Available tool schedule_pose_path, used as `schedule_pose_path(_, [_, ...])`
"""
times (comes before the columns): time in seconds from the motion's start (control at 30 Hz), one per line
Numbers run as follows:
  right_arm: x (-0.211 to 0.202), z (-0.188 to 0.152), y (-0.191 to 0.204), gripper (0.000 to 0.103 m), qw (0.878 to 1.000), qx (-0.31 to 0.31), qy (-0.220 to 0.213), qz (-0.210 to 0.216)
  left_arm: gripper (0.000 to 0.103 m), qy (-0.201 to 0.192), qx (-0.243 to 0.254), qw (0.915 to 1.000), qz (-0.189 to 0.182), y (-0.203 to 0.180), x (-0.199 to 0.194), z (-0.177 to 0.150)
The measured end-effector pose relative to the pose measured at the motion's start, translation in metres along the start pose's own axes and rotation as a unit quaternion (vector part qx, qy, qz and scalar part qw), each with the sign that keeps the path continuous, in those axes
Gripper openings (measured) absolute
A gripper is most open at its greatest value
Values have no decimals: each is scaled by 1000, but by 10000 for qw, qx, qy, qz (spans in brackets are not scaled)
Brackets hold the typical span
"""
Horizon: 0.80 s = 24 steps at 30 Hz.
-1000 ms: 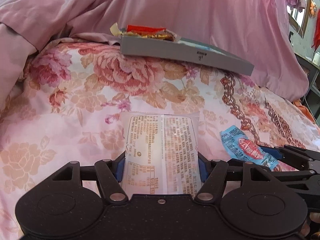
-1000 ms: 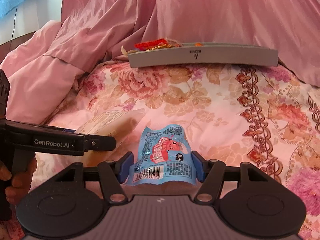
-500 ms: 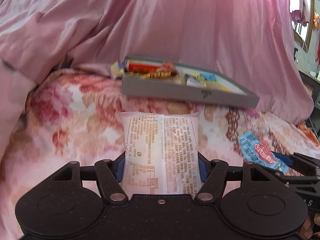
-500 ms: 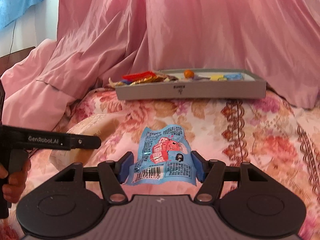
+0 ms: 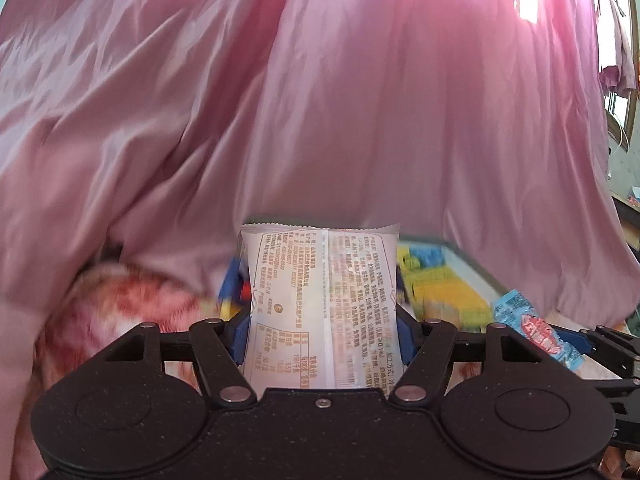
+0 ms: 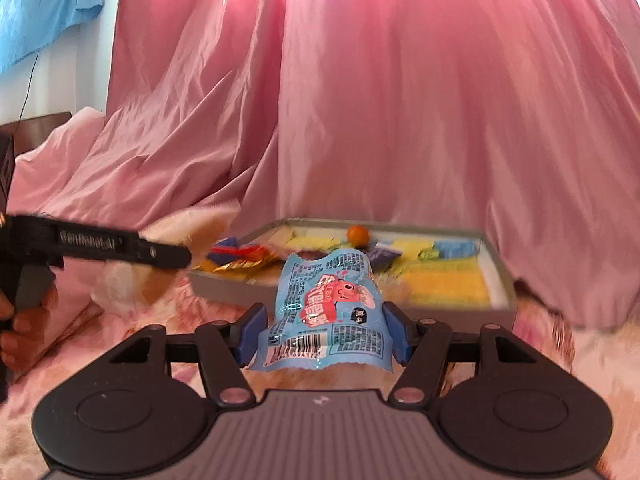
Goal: Organize snacks
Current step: 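Lift the pastry bag and candy packet and carry them over the grey tray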
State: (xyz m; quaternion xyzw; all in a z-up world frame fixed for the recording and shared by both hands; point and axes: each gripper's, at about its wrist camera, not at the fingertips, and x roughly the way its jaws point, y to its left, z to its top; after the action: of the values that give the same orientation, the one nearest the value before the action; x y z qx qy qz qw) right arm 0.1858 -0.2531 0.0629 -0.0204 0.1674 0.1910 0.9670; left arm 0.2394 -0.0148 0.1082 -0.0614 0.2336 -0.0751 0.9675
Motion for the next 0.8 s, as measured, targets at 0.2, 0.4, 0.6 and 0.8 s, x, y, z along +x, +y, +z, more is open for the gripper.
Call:
schedule_pose_path(0.2, [44,35,-28,66,9998,132,59,-152,68,-323,100,9993,154,-19,33,26])
schedule_pose_path(0.4, [74,36,-52,67,9977,501,12,-451,68,-427,197,9987,214,-35,60,35])
schedule_pose_path(0.6, [89,23,-63,67,9959,543,108,-709,68,-207,308,9989,303,-49,88,36])
schedule_pose_path(0.8, [100,20,-71,67,9941,630,229,-848,68,57,472,9983,335,-58,111,38])
